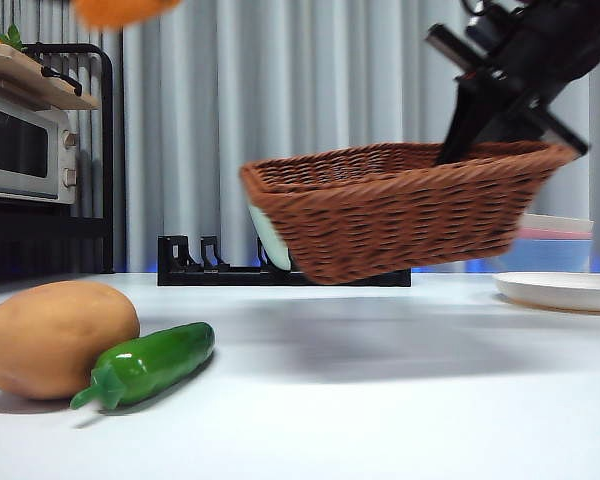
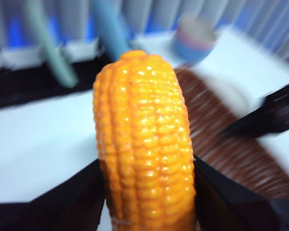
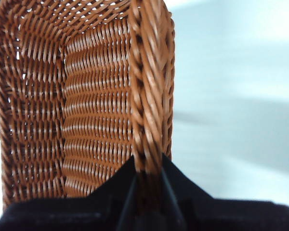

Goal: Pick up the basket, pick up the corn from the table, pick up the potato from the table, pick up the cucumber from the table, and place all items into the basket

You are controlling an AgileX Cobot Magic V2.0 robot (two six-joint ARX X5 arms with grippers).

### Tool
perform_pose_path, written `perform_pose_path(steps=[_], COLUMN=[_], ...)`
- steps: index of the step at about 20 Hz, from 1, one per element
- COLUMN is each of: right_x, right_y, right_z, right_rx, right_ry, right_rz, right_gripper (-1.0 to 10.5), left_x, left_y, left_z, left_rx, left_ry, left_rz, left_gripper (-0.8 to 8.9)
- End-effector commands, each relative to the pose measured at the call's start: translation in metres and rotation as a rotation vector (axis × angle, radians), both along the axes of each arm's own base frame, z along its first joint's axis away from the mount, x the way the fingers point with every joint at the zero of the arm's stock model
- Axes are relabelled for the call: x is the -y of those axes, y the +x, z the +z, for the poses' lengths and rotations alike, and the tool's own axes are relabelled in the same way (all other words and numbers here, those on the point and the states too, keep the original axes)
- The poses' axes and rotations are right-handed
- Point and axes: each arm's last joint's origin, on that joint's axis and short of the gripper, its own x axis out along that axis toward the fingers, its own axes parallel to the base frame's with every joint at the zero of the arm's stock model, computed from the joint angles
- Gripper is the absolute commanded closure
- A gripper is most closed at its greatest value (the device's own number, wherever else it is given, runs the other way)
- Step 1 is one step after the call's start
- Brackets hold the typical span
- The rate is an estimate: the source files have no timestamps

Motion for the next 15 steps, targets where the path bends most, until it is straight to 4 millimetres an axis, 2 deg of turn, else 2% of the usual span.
perform_pose_path(steps=[1,6,9,10,11,12,13,15], right_x=[-0.018,-0.047,-0.053,-0.053,-0.053,-0.053,-0.053,-0.053], right_y=[0.002,-0.007,-0.01,-0.01,-0.01,-0.01,-0.01,-0.01], right_z=[0.003,0.006,0.006,0.006,0.006,0.005,0.005,0.005], right_rx=[-0.007,0.002,-0.001,-0.003,-0.006,-0.011,-0.013,-0.011], right_ry=[0.099,0.132,0.133,0.134,0.133,0.131,0.13,0.13], right_rz=[0.017,0.077,0.094,0.095,0.095,0.095,0.095,0.094], right_gripper=[9.6,9.6,9.6,9.6,9.6,9.6,9.6,9.6], left_x=[0.026,0.081,0.097,0.1,0.101,0.101,0.101,0.099], left_y=[0.01,0.028,0.033,0.034,0.034,0.035,0.034,0.033], left_z=[-0.017,-0.053,-0.074,-0.078,-0.081,-0.084,-0.086,-0.088], left_rx=[-0.08,-0.108,-0.159,-0.163,-0.166,-0.178,-0.188,-0.215], left_ry=[-0.041,0.016,0.066,0.08,0.096,0.11,0.126,0.148], left_rz=[-0.038,-0.046,-0.074,-0.075,-0.06,-0.055,-0.043,-0.043], left_gripper=[8.21,8.21,8.13,7.75,5.87,3.15,1.95,1.94])
